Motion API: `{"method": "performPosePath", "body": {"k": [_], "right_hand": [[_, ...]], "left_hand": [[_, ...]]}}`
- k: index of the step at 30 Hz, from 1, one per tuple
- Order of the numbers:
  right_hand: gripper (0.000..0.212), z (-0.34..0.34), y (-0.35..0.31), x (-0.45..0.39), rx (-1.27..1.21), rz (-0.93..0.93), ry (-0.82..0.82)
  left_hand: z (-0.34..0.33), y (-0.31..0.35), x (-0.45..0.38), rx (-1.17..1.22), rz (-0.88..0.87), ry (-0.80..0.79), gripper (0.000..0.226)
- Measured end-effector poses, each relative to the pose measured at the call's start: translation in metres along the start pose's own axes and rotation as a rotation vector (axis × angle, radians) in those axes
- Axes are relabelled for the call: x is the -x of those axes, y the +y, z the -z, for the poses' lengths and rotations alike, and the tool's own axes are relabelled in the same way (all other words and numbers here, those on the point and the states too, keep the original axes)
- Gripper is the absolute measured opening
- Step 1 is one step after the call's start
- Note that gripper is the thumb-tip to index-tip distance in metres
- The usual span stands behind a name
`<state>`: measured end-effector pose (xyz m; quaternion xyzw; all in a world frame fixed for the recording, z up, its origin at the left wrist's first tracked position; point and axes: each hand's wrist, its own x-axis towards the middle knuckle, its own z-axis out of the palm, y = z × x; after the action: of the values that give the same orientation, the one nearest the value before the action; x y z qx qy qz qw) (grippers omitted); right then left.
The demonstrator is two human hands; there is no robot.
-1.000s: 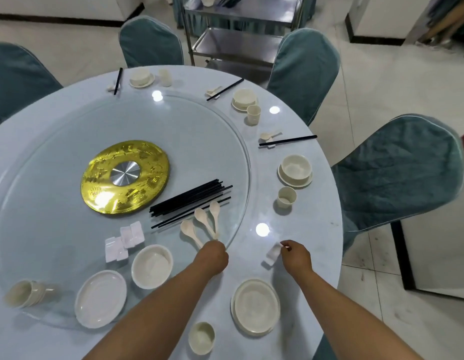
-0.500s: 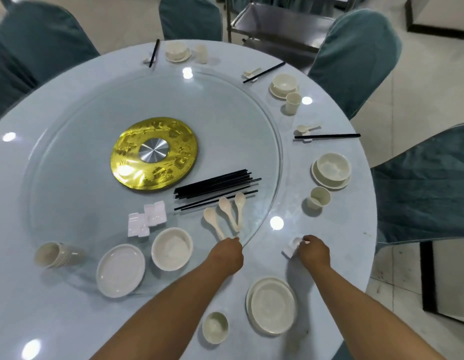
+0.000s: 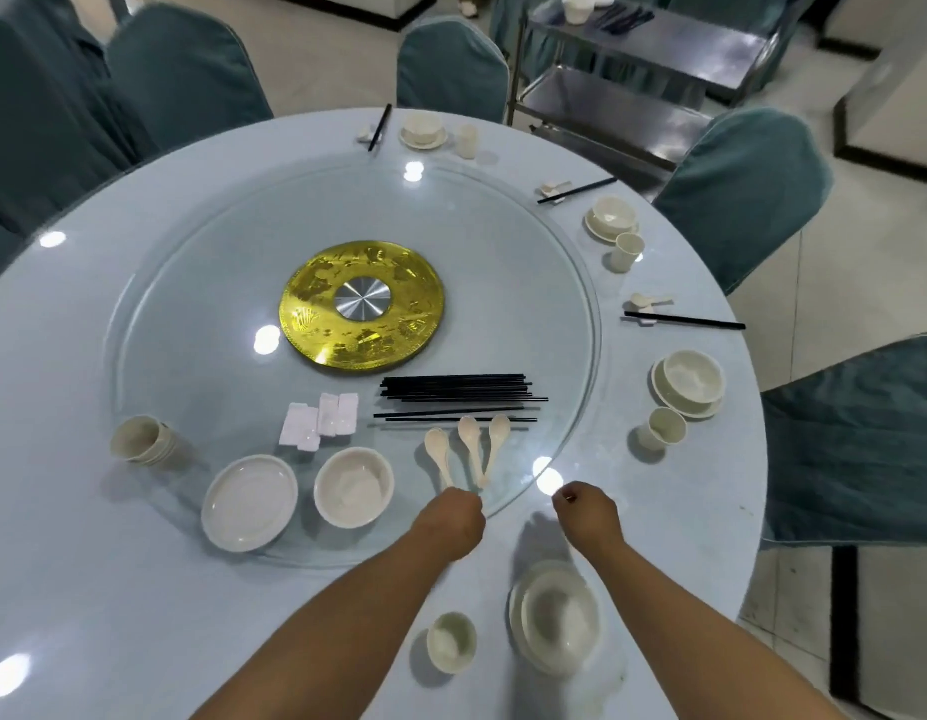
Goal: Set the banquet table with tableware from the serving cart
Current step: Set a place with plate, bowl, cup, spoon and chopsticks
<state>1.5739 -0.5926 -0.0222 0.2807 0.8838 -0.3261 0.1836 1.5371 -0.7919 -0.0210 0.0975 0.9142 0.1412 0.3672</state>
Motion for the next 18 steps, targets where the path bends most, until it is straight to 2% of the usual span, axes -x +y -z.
{"method": "performPosePath", "body": {"k": [3,7,12,18], "right_hand": [[0.032,-0.007,-0.013,0.006,0.01,0.014,-0.004],[0.029,-0.022,-0.026,0.014,0.062,0.033,-0.027],[0.034,-0.035,-0.034,0.025,0.082,0.083,-0.04],[0.025,-0.03,-0.032,0.028,0.024,0.044,-0.076]], "left_hand": [[0.013,-0.013,0.006,-0.011,0.05,0.109,0.027],[0.02,-0.032,0.007,0.093,0.103,0.2,0.024],[0.023,-0.043,-0.003,0.269,0.125,0.242,0.025],[0.021,-0.037,-0.022,0.328,0.186,0.219,0.027]]}}
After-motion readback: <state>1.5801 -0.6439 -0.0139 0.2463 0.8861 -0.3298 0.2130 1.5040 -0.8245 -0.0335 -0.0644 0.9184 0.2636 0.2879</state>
